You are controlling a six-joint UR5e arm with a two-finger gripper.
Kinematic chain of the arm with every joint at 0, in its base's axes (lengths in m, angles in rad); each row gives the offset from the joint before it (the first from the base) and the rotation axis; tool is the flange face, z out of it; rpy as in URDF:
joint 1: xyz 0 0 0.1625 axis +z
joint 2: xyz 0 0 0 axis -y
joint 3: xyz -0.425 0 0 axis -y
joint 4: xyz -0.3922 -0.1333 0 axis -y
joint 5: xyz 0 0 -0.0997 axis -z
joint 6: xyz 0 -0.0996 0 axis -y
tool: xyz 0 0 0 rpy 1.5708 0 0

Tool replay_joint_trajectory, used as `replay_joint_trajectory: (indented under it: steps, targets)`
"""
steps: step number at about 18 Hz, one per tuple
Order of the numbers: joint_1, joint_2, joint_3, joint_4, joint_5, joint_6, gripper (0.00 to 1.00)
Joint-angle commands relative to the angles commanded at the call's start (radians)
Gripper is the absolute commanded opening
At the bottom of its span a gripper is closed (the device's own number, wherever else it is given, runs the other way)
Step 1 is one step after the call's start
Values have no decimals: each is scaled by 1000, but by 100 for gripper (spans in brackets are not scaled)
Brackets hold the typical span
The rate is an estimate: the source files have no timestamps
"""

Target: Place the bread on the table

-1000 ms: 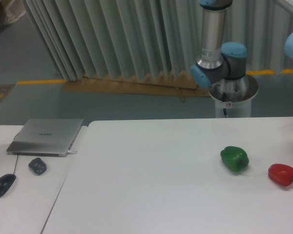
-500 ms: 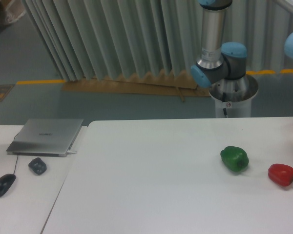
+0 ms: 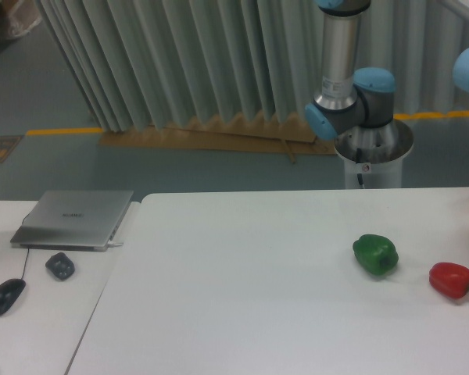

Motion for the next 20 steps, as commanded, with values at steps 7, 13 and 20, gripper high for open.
replay_joint_trajectory:
  steps: [7,13,20]
  targets:
    - [9,2,-3,0,0,-8,100]
    - [17,2,-28,15,8,-15,100]
    - [25,2,-28,18,14,-12,100]
